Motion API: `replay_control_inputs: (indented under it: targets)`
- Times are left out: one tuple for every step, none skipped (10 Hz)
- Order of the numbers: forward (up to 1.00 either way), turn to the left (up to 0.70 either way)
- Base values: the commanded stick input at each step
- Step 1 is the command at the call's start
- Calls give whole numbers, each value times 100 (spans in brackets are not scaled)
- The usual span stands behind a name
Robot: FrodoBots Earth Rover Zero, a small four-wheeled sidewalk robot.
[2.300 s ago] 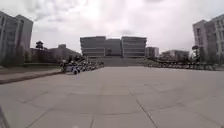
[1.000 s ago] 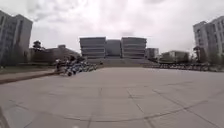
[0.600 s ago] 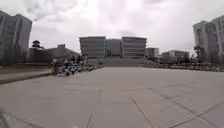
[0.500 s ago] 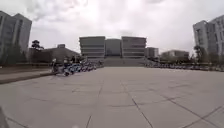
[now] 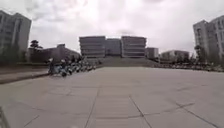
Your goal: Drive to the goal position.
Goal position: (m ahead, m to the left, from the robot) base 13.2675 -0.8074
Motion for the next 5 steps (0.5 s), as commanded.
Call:
replay_control_inputs:
  targets:
    - [70, 0]
    - [70, 0]
    - [70, 0]
    - [70, 0]
    - [70, 0]
